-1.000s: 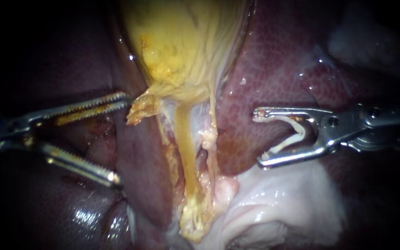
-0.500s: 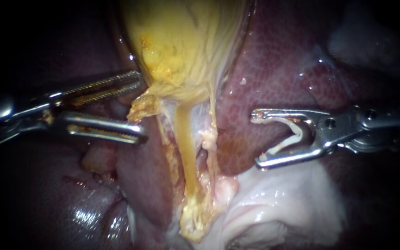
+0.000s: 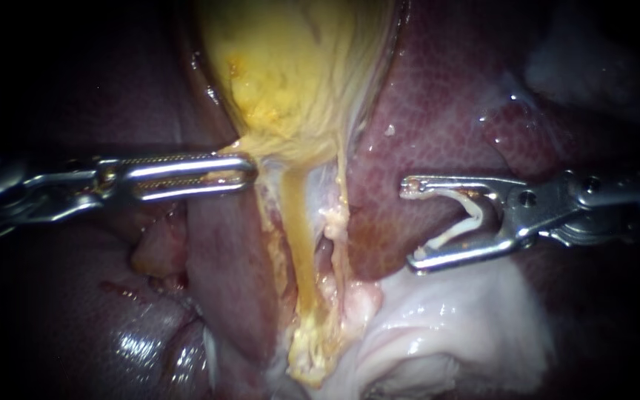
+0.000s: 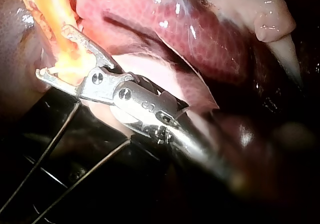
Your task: Clipping first clip left tube
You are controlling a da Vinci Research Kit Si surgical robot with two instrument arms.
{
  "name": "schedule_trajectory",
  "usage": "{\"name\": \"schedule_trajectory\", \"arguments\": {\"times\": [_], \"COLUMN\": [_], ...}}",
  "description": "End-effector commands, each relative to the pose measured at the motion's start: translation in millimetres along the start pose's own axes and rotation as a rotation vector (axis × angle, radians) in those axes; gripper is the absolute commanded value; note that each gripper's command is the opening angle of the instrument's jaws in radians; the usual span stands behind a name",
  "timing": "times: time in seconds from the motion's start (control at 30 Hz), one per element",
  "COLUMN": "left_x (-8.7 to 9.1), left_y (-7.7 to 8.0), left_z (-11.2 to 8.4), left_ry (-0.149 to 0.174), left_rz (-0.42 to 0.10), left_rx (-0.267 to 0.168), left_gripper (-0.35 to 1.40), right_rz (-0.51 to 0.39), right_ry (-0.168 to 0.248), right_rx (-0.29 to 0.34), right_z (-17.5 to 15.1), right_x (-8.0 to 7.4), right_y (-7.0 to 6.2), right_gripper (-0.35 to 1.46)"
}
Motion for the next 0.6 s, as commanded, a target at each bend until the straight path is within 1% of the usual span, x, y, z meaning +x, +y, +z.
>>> {"name": "schedule_trajectory", "arguments": {"times": [0.03,0.07,0.1,0.17,0.2,0.27,0.3,0.37,0.5,0.53,0.6], "left_x": [-0.8,-1.6,-2.6,-3.9,-4.3,-4.6,-4.5,-3.9,-2.8,-2.7,-2.5], "left_y": [0.0,-0.1,-0.3,-0.6,-0.8,-1.2,-1.3,-1.4,-1.4,-1.4,-1.4], "left_z": [-0.6,-1.2,-2.0,-3.1,-3.5,-3.8,-3.8,-3.5,-2.9,-2.8,-2.7], "left_ry": [0.000,0.000,-0.005,-0.021,-0.024,-0.032,-0.034,-0.034,-0.034,-0.035,-0.034], "left_rz": [-0.005,-0.015,-0.011,-0.009,-0.006,-0.009,-0.009,-0.006,0.000,0.001,0.002], "left_rx": [-0.003,-0.007,-0.011,-0.014,-0.017,-0.027,-0.034,-0.032,-0.026,-0.026,-0.024], "left_gripper": [-0.35,-0.35,-0.35,-0.35,-0.35,-0.35,-0.35,-0.35,-0.35,-0.35,-0.35], "right_rz": [0.000,0.000,-0.001,-0.002,-0.002,-0.005,-0.007,-0.019,0.007,0.017,0.034], "right_ry": [0.000,0.000,0.000,0.001,0.001,0.003,0.004,0.008,-0.011,-0.020,-0.032], "right_rx": [-0.001,0.002,0.002,0.004,0.004,0.009,0.009,0.011,0.041,0.048,0.063], "right_z": [0.0,0.1,0.1,0.2,0.3,0.6,0.9,1.8,4.9,6.1,8.0], "right_x": [0.0,0.0,-0.1,-0.2,-0.3,-0.5,-0.7,-1.2,-4.6,-5.9,-8.0], "right_y": [0.0,0.0,0.0,0.0,-0.1,-0.1,-0.2,-0.3,-0.3,-0.1,0.2], "right_gripper": [0.60,0.60,0.60,0.60,0.60,0.60,0.60,0.60,0.60,0.60,0.60]}}
